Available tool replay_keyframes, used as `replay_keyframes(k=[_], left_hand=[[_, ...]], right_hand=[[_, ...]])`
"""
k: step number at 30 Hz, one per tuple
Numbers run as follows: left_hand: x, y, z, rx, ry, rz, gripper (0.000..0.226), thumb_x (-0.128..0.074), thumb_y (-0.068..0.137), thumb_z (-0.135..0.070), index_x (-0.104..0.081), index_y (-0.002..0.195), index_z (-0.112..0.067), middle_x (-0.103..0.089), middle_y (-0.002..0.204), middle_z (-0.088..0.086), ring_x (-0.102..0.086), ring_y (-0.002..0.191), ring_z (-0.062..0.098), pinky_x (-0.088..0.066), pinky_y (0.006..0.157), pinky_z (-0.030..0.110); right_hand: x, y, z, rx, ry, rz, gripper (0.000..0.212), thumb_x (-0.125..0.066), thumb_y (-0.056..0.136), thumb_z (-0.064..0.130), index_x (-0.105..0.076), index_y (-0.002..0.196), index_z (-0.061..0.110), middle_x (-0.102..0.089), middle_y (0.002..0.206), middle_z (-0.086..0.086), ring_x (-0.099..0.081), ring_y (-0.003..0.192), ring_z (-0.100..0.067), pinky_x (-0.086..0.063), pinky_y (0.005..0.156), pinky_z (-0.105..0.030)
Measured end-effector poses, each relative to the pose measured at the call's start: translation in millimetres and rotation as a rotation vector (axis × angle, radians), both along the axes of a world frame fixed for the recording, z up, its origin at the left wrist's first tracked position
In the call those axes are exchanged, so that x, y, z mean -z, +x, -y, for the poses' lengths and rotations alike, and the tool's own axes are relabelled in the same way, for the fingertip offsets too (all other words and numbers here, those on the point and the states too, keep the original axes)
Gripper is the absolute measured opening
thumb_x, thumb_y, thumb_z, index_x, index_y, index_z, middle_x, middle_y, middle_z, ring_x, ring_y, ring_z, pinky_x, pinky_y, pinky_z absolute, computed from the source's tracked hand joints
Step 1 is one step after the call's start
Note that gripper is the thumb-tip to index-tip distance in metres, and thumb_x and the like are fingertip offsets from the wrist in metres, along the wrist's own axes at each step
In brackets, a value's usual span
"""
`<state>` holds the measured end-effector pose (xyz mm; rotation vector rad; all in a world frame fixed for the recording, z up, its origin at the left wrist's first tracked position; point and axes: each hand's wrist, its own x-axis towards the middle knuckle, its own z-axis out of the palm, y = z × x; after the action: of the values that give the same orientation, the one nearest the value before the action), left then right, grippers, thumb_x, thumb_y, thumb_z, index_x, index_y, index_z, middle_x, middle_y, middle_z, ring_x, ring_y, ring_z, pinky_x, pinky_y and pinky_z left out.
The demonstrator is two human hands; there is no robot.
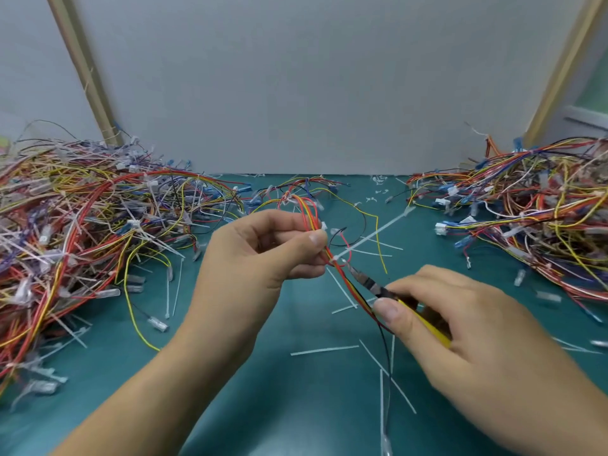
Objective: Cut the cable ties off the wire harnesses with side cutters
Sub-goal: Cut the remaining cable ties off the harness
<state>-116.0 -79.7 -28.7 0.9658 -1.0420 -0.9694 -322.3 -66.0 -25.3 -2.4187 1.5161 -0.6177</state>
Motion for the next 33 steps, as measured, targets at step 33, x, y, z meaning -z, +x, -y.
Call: replay_keyframes(k=[33], left_hand=[[1.9,-3.2,-1.5,-0.002,-0.061,0.014,0.006,-0.078,0.071,-0.010,-0.072,0.073,-0.011,-0.070,0.063,0.009,-0.068,0.060,0.017,-0.056,0.059,0.022]], right_hand=[[6.7,1.9,0.1,-0.043,-0.089,0.096,0.050,-0.028,0.089,0.066,-0.053,0.073,0.025,-0.050,0.069,0.009,-0.050,0.066,-0.016,-0.038,0.055,-0.030]])
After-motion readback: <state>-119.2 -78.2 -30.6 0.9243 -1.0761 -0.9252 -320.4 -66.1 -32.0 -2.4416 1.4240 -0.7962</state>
